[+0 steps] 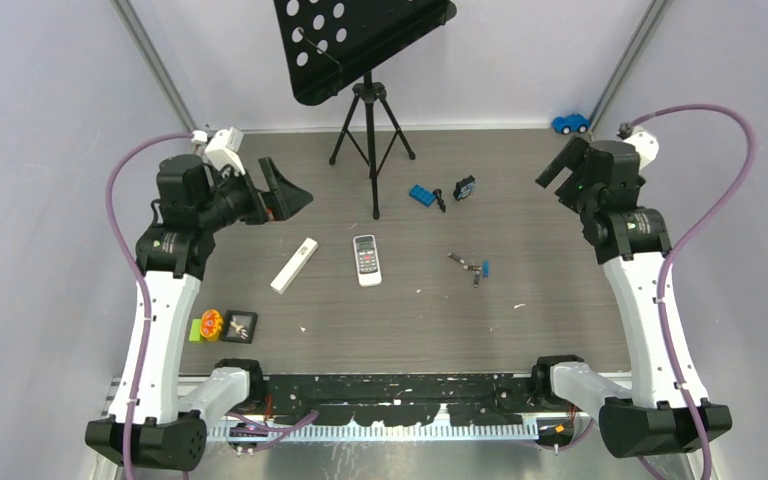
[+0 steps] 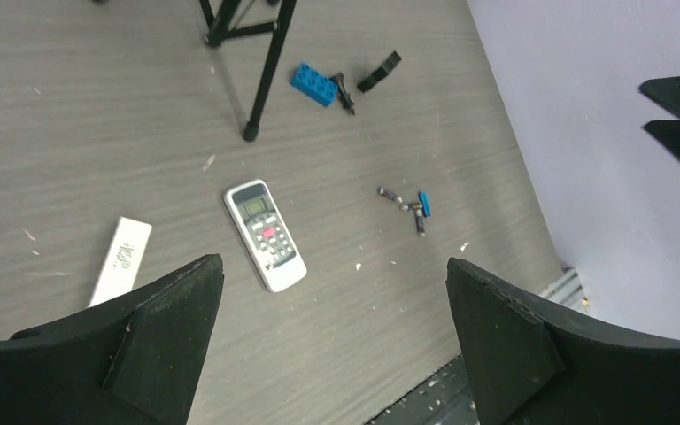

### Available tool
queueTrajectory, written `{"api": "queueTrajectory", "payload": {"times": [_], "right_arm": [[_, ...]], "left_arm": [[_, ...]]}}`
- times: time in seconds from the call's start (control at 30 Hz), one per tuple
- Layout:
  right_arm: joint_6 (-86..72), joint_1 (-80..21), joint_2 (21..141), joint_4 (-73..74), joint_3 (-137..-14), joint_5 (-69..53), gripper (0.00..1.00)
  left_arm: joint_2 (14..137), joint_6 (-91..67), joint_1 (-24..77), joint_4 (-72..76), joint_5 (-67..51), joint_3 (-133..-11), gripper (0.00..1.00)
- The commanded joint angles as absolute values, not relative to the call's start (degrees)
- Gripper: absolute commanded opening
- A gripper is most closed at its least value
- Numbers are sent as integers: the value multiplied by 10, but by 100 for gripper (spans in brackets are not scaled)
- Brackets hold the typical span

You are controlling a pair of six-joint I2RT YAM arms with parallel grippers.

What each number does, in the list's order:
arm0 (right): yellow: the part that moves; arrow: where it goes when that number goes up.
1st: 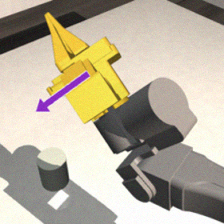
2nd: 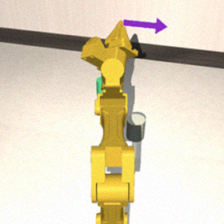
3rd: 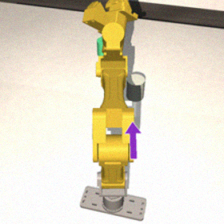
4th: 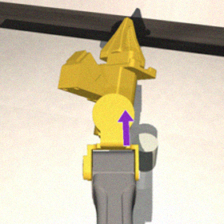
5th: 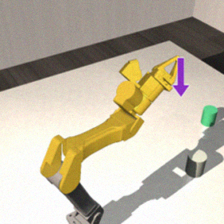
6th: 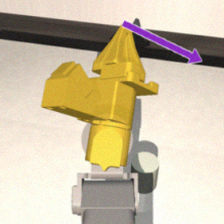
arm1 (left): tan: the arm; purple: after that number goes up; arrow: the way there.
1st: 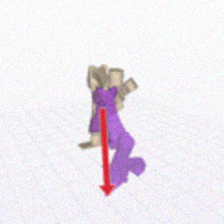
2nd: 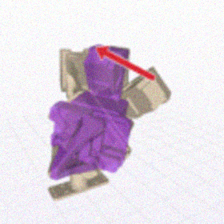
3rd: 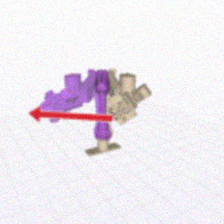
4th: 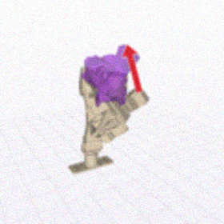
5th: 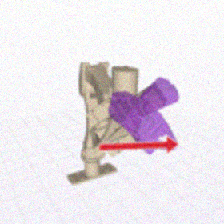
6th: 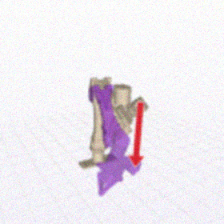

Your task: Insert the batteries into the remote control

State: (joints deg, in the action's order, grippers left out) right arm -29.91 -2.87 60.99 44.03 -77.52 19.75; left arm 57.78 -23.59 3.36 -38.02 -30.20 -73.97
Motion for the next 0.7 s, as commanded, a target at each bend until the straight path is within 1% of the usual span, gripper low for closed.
{"api": "queueTrajectory", "payload": {"times": [0.0,0.1,0.13,0.2,0.27,0.33,0.4,0.5,0.6,0.67], "right_arm": [[-308,-27,600,368,-734,106,100],[-314,-27,628,385,-719,44,100],[-317,-27,638,388,-713,21,99],[-320,-27,649,385,-684,-52,93],[-341,-33,651,338,-633,-150,84],[-374,-66,644,274,-576,-178,84],[-387,-133,641,245,-547,-142,84],[-411,-255,649,231,-541,-68,86],[-437,-352,687,197,-540,-6,89],[-444,-412,729,183,-549,67,89]], "left_arm": [[561,-292,33,-287,-345,-695,100],[561,-337,33,-231,-381,-636,100],[563,-363,33,-185,-420,-596,100],[570,-422,37,-68,-478,-532,100],[580,-456,44,-16,-463,-492,100],[597,-451,54,-20,-442,-475,100],[612,-441,61,-44,-419,-470,100],[625,-434,63,-80,-377,-462,98],[624,-407,64,-134,-320,-464,97],[620,-389,63,-172,-283,-469,97]]}}
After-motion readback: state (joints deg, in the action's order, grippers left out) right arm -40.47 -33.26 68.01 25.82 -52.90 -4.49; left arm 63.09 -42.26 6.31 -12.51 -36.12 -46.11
